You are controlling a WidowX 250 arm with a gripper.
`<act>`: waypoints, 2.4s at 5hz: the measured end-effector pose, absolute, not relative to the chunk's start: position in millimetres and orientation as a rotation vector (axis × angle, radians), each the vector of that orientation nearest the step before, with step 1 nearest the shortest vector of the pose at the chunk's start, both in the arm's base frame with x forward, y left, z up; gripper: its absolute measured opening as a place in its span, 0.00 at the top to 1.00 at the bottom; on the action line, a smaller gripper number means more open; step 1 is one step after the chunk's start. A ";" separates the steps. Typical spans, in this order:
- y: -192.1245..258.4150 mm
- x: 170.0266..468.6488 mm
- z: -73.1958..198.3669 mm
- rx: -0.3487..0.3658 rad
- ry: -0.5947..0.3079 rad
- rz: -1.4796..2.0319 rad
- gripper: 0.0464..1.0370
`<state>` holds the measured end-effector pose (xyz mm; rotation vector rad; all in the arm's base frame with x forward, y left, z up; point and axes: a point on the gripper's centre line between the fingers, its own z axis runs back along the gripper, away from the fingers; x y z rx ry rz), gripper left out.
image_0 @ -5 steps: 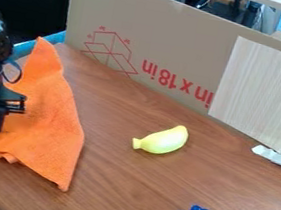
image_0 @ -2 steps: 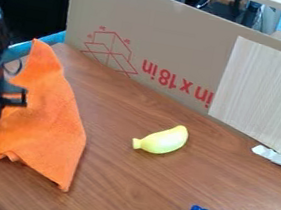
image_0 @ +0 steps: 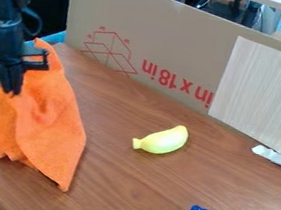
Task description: Unfold the cloth from left to right
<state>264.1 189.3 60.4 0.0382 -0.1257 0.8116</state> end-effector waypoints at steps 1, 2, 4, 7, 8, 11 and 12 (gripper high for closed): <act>176.3 287.4 76.1 0.032 -0.145 0.777 0.99; 153.4 316.9 76.5 0.027 -0.127 0.735 0.99; 107.1 376.2 79.4 -0.014 -0.120 0.661 1.00; 52.5 416.3 62.1 -0.008 -0.115 0.573 0.97; 47.0 417.7 51.5 0.010 -0.106 0.558 0.80; 57.6 395.6 81.3 -0.025 -0.207 0.570 0.05; 78.4 359.4 117.0 -0.062 -0.257 0.581 0.04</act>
